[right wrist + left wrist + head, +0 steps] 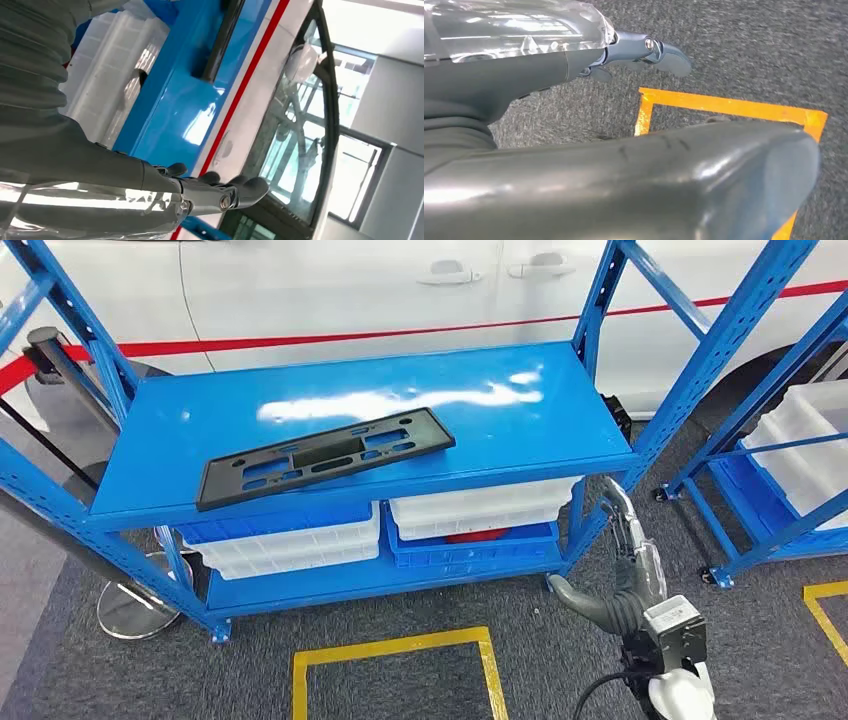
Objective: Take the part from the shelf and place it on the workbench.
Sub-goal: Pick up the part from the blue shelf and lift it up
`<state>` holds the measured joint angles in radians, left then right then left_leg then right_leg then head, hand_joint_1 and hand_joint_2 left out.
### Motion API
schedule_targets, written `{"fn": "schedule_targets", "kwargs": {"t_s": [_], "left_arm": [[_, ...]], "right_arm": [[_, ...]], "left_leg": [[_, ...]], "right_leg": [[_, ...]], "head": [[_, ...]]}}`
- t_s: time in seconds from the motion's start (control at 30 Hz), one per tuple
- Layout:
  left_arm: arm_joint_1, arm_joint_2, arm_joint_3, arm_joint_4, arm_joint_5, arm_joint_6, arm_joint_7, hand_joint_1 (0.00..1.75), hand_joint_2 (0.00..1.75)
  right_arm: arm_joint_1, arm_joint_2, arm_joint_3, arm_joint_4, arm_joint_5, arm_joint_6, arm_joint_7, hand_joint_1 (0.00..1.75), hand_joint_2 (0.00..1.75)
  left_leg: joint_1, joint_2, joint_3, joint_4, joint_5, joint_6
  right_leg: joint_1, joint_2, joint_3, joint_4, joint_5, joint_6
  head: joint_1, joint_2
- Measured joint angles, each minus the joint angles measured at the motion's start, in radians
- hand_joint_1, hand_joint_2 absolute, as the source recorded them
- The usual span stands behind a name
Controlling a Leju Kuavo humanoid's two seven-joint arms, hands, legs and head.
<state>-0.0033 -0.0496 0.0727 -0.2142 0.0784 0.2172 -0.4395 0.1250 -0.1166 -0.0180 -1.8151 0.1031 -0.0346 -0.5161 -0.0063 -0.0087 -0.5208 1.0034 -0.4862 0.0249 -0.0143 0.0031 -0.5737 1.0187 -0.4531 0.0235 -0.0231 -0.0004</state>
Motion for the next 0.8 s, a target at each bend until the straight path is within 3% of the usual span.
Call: {"fn": "schedule_targets", "kwargs": {"t_s": [0.07, 0.13, 0.17, 0.23, 0.27, 0.3, 0.33, 0.4, 0.47, 0.57, 0.63, 0.67, 0.77, 0.8], "left_arm": [[0.0, 0.002, -0.005, 0.001, -0.004, -0.003, -0.001, 0.0, 0.0], [-0.001, 0.005, -0.011, 0.002, -0.011, -0.009, -0.002, 0.0, 0.0], [-0.002, 0.006, -0.012, 0.002, -0.013, -0.011, -0.002, 0.0, 0.0], [-0.001, 0.006, -0.013, 0.002, -0.017, -0.014, -0.002, 0.0, 0.0], [-0.001, 0.006, -0.013, 0.002, -0.02, -0.016, -0.001, 0.0, 0.0], [0.0, 0.006, -0.015, 0.002, -0.022, -0.018, -0.001, 0.0, 0.0], [0.001, 0.007, -0.017, 0.002, -0.025, -0.019, 0.0, 0.0, 0.0], [0.001, 0.007, -0.022, 0.002, -0.032, -0.022, 0.001, 0.0, 0.0], [-0.001, 0.007, -0.027, 0.002, -0.037, -0.023, 0.003, 0.0, 0.0], [-0.002, 0.007, -0.034, 0.002, -0.041, -0.023, 0.008, 0.0, 0.0], [-0.002, 0.007, -0.036, 0.002, -0.044, -0.023, 0.01, 0.0, 0.0], [-0.003, 0.007, -0.036, 0.002, -0.045, -0.023, 0.01, 0.0, 0.0], [-0.003, 0.008, -0.037, 0.002, -0.046, -0.023, 0.012, 0.0, 0.0], [-0.003, 0.008, -0.037, 0.002, -0.046, -0.023, 0.013, 0.0, 0.0]], "right_arm": [[-0.002, -0.003, 0.025, -0.018, 0.017, -0.014, 0.006, 0.0, 1.75], [-0.007, -0.008, 0.068, -0.045, 0.05, -0.037, 0.018, 0.0, 1.75], [-0.009, -0.008, 0.084, -0.052, 0.064, -0.045, 0.024, 0.0, 1.75], [-0.018, -0.008, 0.117, -0.057, 0.09, -0.06, 0.037, 0.0, 1.75], [-0.023, -0.009, 0.139, -0.058, 0.106, -0.069, 0.045, 0.0, 1.75], [-0.029, -0.009, 0.165, -0.058, 0.124, -0.079, 0.053, 0.0, 1.75], [-0.034, -0.01, 0.19, -0.057, 0.144, -0.09, 0.06, 0.0, 1.75], [-0.045, -0.01, 0.241, -0.054, 0.19, -0.114, 0.074, 0.0, 1.75], [-0.062, -0.01, 0.288, -0.048, 0.239, -0.141, 0.087, 0.0, 1.75], [-0.088, -0.01, 0.348, -0.031, 0.318, -0.187, 0.1, 0.0, 1.75], [-0.103, -0.01, 0.384, -0.016, 0.376, -0.221, 0.109, 0.0, 1.75], [-0.11, -0.01, 0.4, -0.008, 0.405, -0.238, 0.113, 0.0, 1.75], [-0.128, -0.01, 0.443, 0.026, 0.49, -0.289, 0.127, 0.0, 1.75], [-0.133, -0.01, 0.458, 0.037, 0.519, -0.305, 0.132, 0.0, 1.75]], "left_leg": [[0.0, 0.0, 0.001, 0.0, -0.002, -0.006], [0.001, 0.001, -0.009, 0.028, -0.024, -0.017], [0.003, 0.002, -0.028, 0.07, -0.049, -0.023], [0.01, 0.002, -0.095, 0.206, -0.113, -0.032], [0.014, 0.003, -0.127, 0.267, -0.132, -0.036], [0.018, 0.003, -0.146, 0.297, -0.132, -0.04], [0.022, 0.003, -0.145, 0.286, -0.111, -0.043], [0.03, 0.004, -0.091, 0.159, -0.033, -0.048], [0.03, 0.001, -0.042, 0.044, 0.012, -0.046], [0.025, -0.003, -0.036, 0.022, 0.017, -0.024], [0.024, -0.002, -0.038, 0.018, 0.023, -0.007], [0.023, -0.002, -0.039, 0.016, 0.026, 0.0], [0.013, 0.0, -0.044, 0.015, 0.028, 0.013], [0.008, 0.0, -0.044, 0.016, 0.028, 0.015]], "right_leg": [[-0.002, 0.0, 0.001, -0.003, 0.001, -0.006], [-0.008, -0.002, 0.003, -0.009, 0.003, -0.017], [-0.011, -0.004, 0.005, -0.012, 0.004, -0.022], [-0.011, -0.008, 0.004, -0.012, 0.003, -0.027], [-0.012, -0.009, 0.003, -0.012, 0.003, -0.027], [-0.013, -0.009, 0.004, -0.012, 0.003, -0.026], [-0.015, -0.009, 0.005, -0.012, 0.002, -0.024], [-0.02, -0.008, 0.01, -0.009, -0.002, -0.016], [-0.019, -0.007, 0.01, -0.003, -0.006, 0.0], [-0.019, -0.004, 0.009, -0.007, -0.001, 0.023], [-0.023, -0.004, 0.002, 0.009, -0.015, 0.032], [-0.024, -0.004, -0.014, 0.044, -0.038, 0.033], [-0.017, -0.004, -0.106, 0.234, -0.126, 0.03], [-0.013, -0.004, -0.126, 0.273, -0.133, 0.026]], "head": [[0.0, 0.0], [0.0, 0.0], [0.0, 0.0], [-0.001, 0.0], [-0.001, 0.0], [-0.001, 0.0], [-0.001, 0.0], [0.0, 0.0], [0.0, 0.0], [0.001, 0.0], [0.001, 0.0], [0.001, 0.0], [0.001, 0.0], [0.001, 0.0]]}}
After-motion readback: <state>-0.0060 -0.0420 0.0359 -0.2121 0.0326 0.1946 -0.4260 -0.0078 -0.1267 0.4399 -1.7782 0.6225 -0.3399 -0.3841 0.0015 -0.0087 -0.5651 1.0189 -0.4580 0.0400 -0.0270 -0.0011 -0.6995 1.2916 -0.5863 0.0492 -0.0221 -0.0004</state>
